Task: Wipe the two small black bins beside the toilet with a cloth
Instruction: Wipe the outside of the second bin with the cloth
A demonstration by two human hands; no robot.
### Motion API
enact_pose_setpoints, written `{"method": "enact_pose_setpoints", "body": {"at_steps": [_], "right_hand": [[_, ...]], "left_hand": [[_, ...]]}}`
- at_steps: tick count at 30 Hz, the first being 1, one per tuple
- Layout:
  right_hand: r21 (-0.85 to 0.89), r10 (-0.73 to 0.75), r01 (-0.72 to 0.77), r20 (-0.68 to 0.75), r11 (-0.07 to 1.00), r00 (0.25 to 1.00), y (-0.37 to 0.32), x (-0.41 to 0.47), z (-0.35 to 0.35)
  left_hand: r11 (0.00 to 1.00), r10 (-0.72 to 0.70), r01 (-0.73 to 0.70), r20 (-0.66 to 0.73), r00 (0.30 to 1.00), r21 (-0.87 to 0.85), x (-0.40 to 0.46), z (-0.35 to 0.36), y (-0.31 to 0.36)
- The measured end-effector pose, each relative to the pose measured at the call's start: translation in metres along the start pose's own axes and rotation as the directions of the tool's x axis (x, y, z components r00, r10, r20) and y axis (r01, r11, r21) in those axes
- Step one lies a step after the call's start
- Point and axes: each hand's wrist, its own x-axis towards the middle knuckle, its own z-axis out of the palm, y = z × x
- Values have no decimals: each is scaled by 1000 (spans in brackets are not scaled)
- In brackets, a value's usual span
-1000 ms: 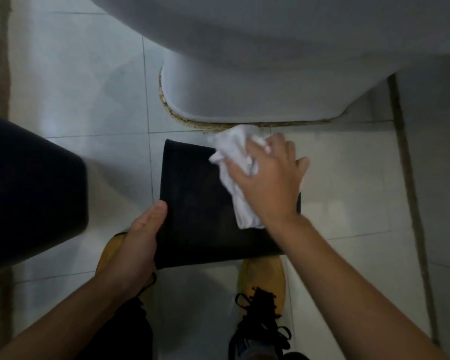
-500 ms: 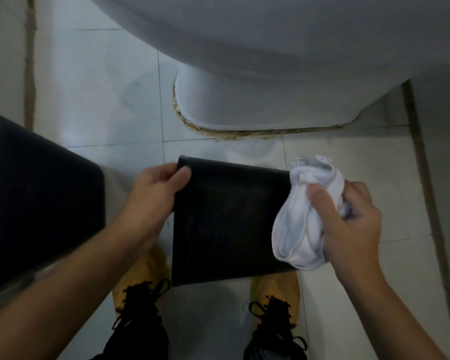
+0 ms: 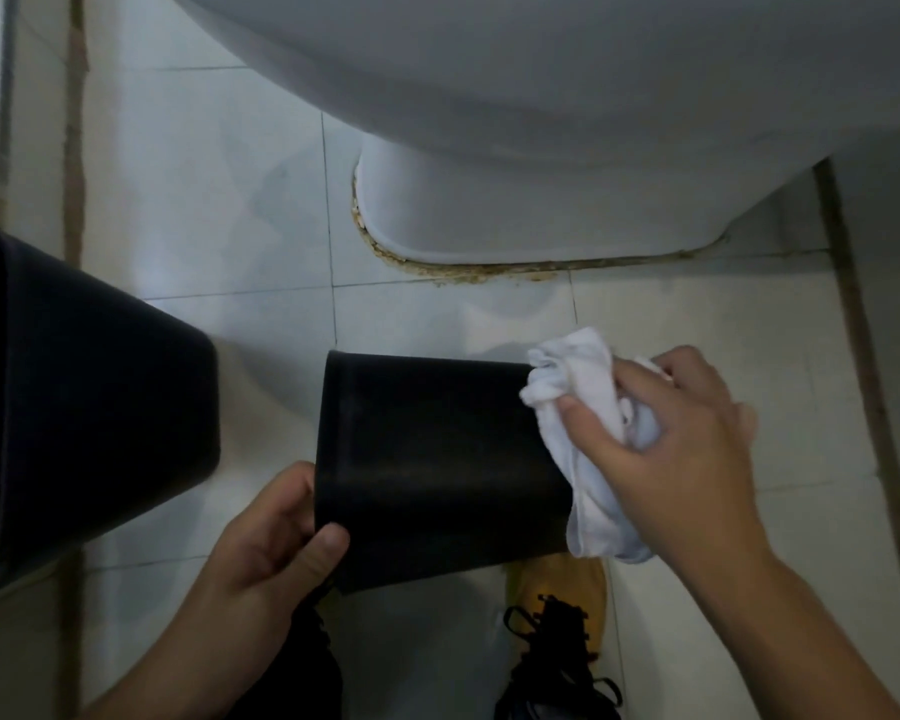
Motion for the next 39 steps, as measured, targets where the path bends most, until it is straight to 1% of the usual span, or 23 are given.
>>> {"method": "enact_pose_setpoints", "body": {"at_steps": [3, 4, 6, 8, 11, 15, 18, 20, 21, 23, 25, 26, 27, 30, 31, 32, 33, 34, 35, 36, 37, 38, 39], "right_hand": [[-172, -30, 36, 40, 984, 999, -13, 5, 9], [-202, -52, 67, 78, 977, 996, -21, 10, 10], [-203, -115, 162, 226, 966, 967, -46, 22, 13], [-143, -208, 280, 383, 949, 900, -77, 35, 23], [-55, -329, 404, 487, 913, 809, -119, 51, 44], [78, -454, 478, 477, 875, 753, -124, 55, 47], [167, -611, 615, 468, 771, 639, -106, 37, 26], [216, -629, 617, 499, 757, 597, -96, 32, 19], [208, -610, 602, 514, 770, 603, -93, 35, 20], [142, -522, 530, 501, 836, 690, -96, 51, 32], [57, -399, 422, 460, 905, 793, -105, 71, 43], [21, -376, 413, 457, 911, 806, -109, 77, 46], [10, -393, 437, 459, 899, 797, -112, 74, 46], [125, -567, 581, 451, 804, 689, -115, 33, 26], [161, -616, 616, 438, 771, 655, -112, 16, 19], [182, -653, 649, 430, 739, 624, -107, 0, 13], [190, -674, 670, 432, 718, 599, -99, -11, 10], [179, -685, 689, 432, 703, 586, -90, -17, 9], [151, -689, 704, 425, 694, 587, -82, -20, 8], [111, -685, 711, 404, 695, 607, -75, -21, 6], [84, -669, 698, 387, 711, 635, -71, -22, 3], [71, -653, 683, 376, 727, 657, -67, -24, 0], [64, -648, 676, 366, 734, 668, -64, -26, -4]], "left_hand": [[1000, 19, -19, -14, 1000, 0, 2, 1, 0], [999, 38, -38, -9, 999, 7, 2, 2, -1], [995, 96, -96, -28, 995, 5, 2, 5, 0], [991, 130, -130, -36, 991, 18, 3, 8, -1], [976, 198, -195, -18, 980, 100, 3, 7, -2], [938, 264, -244, -52, 963, 245, 7, 5, -8], [887, 313, -230, -155, 937, 401, 13, 4, -11], [837, 333, -246, -99, 938, 488, 11, 3, -16], [859, 304, -236, -81, 949, 455, 9, 3, -17], [881, 250, -191, -82, 965, 434, 7, 3, -18], [850, 268, -192, -90, 959, 490, 13, 2, -19], [854, 283, -208, -91, 955, 478, 14, 2, -18], [863, 273, -197, -101, 957, 466, 12, 3, -17], [816, 310, -145, -211, 927, 560, 17, -4, -27], [821, 320, -165, -201, 926, 546, 17, -4, -25], [835, 338, -262, -74, 938, 484, 18, 1, -24], [841, 362, -381, 124, 924, 384, 18, 7, -24], [868, 363, -430, 275, 890, 247, 21, 6, -25], [905, 279, -335, 228, 933, 262, 21, 6, -14], [897, 276, -292, 96, 956, 332, 18, 4, -8], [864, 305, -270, -15, 952, 425, 16, 2, -9], [860, 316, -260, -59, 947, 438, 15, 2, -11], [871, 312, -266, -46, 949, 413, 9, -2, -14]]}}
